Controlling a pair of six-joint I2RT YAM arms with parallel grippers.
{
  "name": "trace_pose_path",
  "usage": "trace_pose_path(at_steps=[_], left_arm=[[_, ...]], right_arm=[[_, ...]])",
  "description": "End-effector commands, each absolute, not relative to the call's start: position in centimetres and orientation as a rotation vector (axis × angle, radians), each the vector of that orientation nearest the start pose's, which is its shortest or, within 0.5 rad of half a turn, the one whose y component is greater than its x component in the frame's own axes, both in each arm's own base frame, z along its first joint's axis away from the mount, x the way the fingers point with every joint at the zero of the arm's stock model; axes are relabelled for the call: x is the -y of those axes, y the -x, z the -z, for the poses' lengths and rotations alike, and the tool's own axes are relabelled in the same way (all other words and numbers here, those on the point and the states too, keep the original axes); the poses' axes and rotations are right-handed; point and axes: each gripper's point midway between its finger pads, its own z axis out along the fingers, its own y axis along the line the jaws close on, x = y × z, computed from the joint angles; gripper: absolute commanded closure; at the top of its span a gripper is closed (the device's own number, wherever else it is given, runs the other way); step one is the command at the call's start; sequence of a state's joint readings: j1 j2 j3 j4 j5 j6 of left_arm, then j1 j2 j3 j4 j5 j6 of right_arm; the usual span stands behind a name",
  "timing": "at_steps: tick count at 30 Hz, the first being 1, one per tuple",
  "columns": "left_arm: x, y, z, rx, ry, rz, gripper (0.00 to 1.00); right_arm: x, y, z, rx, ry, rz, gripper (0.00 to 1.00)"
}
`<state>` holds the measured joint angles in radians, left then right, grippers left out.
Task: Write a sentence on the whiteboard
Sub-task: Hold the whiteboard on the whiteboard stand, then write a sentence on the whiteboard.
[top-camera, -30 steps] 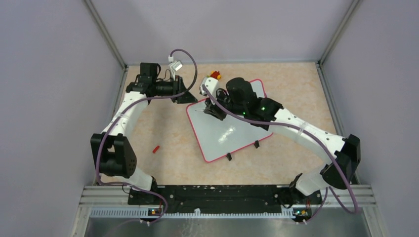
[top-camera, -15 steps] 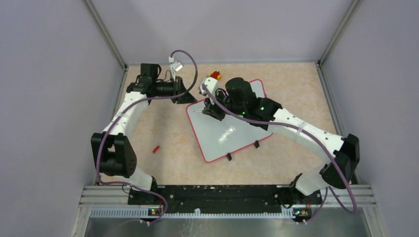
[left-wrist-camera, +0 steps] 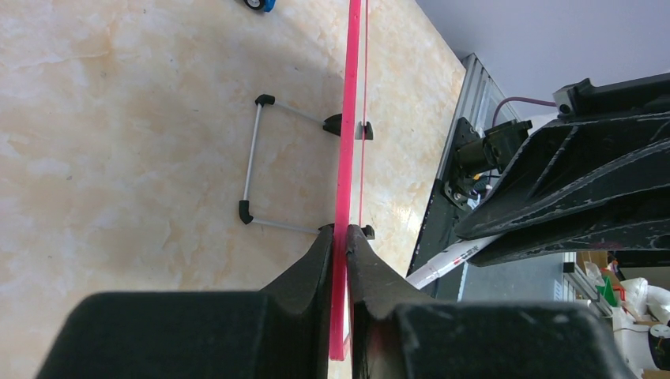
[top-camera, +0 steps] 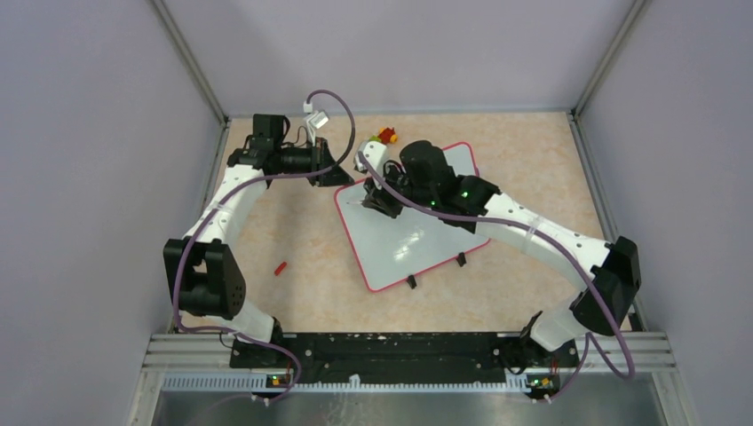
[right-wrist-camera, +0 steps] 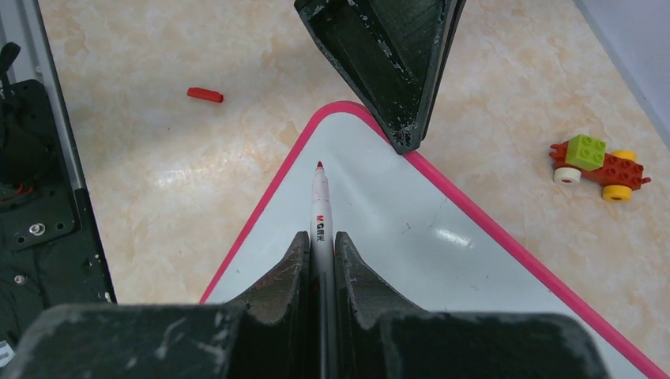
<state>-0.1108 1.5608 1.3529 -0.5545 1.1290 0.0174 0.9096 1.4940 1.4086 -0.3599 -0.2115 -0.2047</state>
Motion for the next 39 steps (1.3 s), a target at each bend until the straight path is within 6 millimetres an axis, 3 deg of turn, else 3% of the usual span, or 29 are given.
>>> trace_pose_path(at_steps=[1,19,39], left_arm=[[19.6,-33.1,-24.8,-2.012,-0.688,1.356,0.87],[19.9,-33.0,-24.7,-2.011,-0.702,1.359,1.00],[20.1,-32.9,-24.8,-2.010,-0.712,1.352,1.00]], right_arm=[[-39.0,-25.7,-30.2,-1.608,1.179,-0.693,1.00],[-39.9,-26.3,-30.4,-1.610,1.184,-0.681,1.00],[-40.1,-27.5,-29.4,-1.628,1.188,-0.616,1.00]])
